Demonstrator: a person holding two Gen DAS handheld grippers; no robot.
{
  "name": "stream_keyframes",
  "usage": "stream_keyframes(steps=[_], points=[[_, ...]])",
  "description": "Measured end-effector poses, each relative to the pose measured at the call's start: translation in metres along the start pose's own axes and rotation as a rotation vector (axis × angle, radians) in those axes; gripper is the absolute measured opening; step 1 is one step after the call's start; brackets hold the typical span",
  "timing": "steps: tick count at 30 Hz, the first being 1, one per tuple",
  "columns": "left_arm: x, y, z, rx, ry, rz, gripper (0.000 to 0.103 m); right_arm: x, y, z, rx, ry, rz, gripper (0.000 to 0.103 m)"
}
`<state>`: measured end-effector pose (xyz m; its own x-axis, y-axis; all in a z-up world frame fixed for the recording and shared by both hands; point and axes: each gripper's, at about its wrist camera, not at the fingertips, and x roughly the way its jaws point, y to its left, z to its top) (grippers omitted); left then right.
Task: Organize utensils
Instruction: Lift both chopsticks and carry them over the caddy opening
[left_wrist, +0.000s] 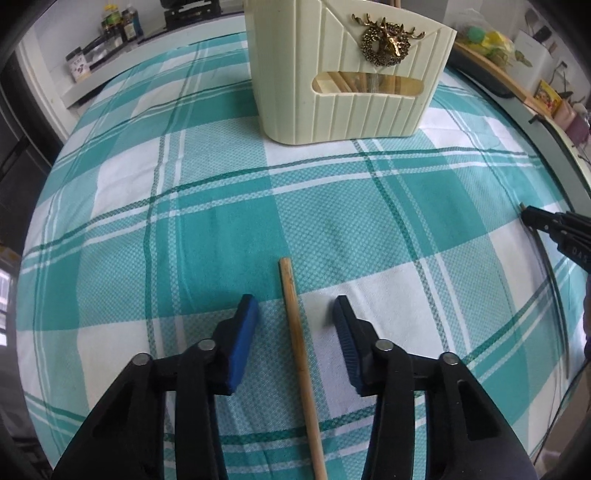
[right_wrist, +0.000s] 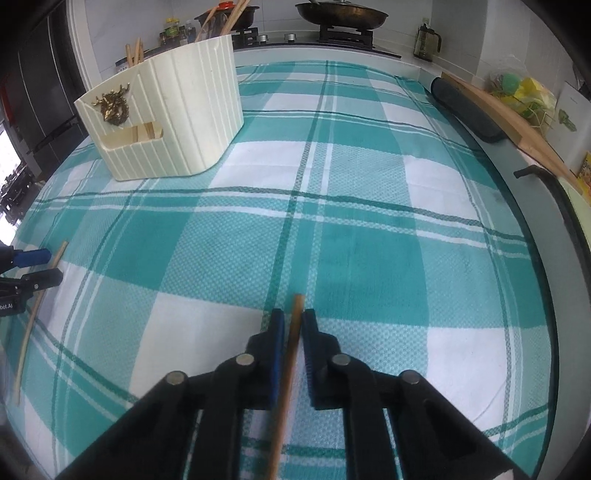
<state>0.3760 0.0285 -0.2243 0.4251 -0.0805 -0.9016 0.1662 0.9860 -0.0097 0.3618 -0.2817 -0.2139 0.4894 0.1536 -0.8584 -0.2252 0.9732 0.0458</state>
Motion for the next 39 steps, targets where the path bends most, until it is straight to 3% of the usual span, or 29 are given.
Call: stream_keyframes(steps=[1, 2, 8, 22, 32, 39], points=[[0.000, -0.002, 0.001, 0.005, -0.005, -0.003, 0.017, 0.001, -0.001, 0.001, 0.007, 0.000, 0.004, 0.007], [0.001, -0.004, 0.003, 0.007, -0.009, -0.009, 0.007, 0.001, -0.001, 0.002, 0.012, -0.001, 0.004, 0.007], [-0.022, -0.004, 0.005, -0.027, -0.070, -0.020, 0.005, -0.016, -0.005, 0.003, 0.084, -0.057, 0.059, 0.006], [-0.194, 0.001, -0.010, -0.056, -0.428, -0.090, 0.005, -0.168, 0.026, 0.011, 0.018, -0.356, 0.149, 0.005], [-0.253, 0.005, 0.000, -0.089, -0.578, -0.117, 0.005, -0.237, 0.057, 0.010, -0.050, -0.564, 0.124, 0.005], [-0.298, 0.006, 0.022, -0.064, -0.658, -0.119, 0.005, -0.261, 0.059, 0.035, -0.051, -0.633, 0.113, 0.005]])
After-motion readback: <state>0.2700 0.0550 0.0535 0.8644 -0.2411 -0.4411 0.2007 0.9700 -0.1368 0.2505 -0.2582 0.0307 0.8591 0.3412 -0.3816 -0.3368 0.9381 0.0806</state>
